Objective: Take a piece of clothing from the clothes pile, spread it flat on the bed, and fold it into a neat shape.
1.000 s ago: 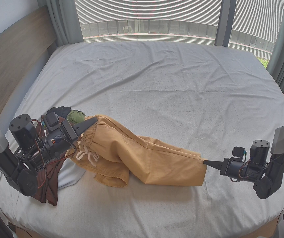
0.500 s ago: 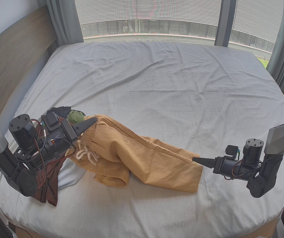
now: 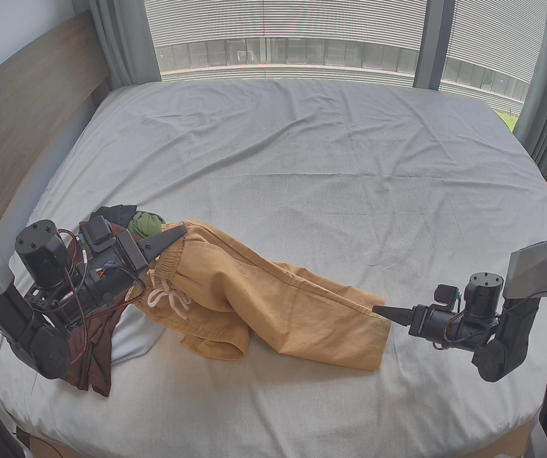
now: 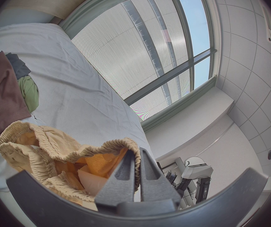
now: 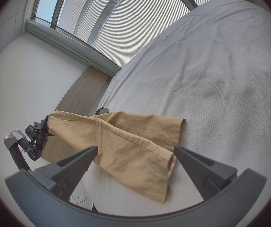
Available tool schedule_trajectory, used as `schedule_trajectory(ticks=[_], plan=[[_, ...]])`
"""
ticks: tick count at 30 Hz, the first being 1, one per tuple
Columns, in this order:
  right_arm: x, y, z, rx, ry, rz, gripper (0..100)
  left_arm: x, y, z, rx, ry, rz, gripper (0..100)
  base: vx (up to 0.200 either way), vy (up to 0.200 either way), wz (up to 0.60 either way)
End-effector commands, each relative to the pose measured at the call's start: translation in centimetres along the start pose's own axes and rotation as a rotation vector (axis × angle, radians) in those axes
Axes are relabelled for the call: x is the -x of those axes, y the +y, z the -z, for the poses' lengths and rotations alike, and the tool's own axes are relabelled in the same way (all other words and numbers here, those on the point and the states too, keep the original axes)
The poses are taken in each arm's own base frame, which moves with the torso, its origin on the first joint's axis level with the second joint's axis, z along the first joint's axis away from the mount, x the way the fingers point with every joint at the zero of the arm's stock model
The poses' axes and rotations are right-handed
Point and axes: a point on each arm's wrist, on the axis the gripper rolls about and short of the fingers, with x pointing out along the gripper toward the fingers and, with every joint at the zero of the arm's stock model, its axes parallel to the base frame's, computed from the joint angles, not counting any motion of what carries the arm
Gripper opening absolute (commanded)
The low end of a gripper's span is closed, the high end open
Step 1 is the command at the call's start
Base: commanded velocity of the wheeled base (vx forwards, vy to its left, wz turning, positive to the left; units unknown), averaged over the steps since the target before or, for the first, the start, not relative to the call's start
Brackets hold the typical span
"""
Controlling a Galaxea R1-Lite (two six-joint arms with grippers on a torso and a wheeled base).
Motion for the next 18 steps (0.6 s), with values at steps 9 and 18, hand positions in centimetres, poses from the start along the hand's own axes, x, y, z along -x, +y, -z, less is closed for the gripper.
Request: schedule_trajectory(ticks=[9,18], plan=[[-0.6,-1.6,2.9,-0.01,0.095,0.045,100,0.0,0.0,0.1,0.0,0.002,-0.001,0,0.0,0.0,0.0],[-0.9,-0.1,3.8,0.001,0.136,0.015,100,0.0,0.0,0.1,0.0,0.002,-0.001,0,0.0,0.0,0.0]])
